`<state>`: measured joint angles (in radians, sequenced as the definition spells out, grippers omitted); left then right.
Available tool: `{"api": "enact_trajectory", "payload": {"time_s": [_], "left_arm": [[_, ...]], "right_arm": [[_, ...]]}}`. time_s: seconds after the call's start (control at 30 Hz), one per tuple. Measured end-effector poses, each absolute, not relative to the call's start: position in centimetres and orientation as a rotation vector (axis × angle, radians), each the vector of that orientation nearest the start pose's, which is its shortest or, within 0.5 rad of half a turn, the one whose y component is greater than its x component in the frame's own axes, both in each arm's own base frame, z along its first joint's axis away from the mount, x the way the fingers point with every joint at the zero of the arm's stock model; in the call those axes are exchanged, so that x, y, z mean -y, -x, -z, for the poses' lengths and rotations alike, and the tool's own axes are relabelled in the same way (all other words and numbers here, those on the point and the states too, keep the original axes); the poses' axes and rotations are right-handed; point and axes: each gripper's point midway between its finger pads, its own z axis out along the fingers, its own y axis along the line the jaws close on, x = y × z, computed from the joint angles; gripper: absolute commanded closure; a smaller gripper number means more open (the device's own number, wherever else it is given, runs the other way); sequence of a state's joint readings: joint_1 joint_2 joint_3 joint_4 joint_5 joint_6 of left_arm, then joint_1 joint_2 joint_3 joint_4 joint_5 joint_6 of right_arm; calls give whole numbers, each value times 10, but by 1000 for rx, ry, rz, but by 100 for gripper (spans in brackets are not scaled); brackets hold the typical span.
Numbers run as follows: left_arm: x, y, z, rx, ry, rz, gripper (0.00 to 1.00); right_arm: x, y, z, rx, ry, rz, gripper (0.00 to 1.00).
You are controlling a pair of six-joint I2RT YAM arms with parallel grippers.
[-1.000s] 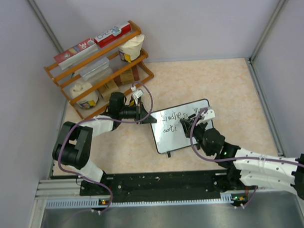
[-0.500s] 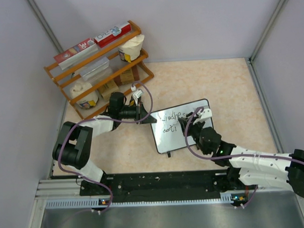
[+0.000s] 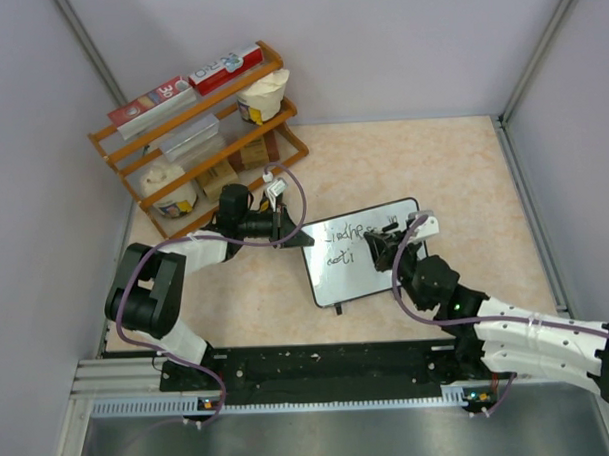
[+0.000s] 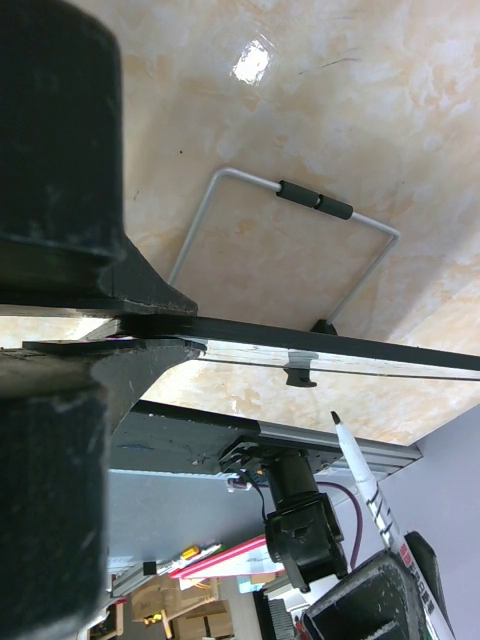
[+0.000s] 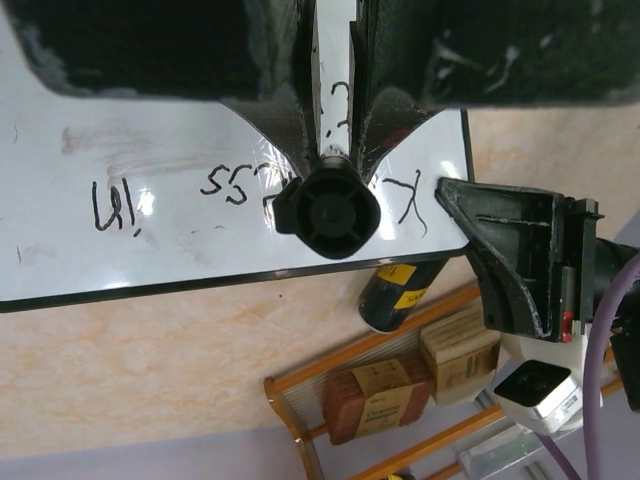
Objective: Write a sentence on the whiteboard
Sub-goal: Write on the whiteboard with the whiteboard.
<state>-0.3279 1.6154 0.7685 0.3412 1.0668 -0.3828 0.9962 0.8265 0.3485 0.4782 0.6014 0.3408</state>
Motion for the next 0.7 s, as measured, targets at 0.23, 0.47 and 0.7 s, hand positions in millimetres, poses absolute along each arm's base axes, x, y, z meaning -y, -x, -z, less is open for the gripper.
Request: {"api": "enact_trajectory", "payload": {"time_s": [0.23, 0.47, 0.7], "left_arm": [[264, -277, -129, -2030, -645, 1527, 100], [264, -277, -129, -2030, -645, 1528, 100], [264, -277, -129, -2031, -644, 1526, 100]], "right_arm": [[-211, -243, -196, -1643, 60, -531, 100], [-207, -244, -186, -1671, 66, -493, 100], [-210, -246, -173, -1703, 79, -465, 100]]}}
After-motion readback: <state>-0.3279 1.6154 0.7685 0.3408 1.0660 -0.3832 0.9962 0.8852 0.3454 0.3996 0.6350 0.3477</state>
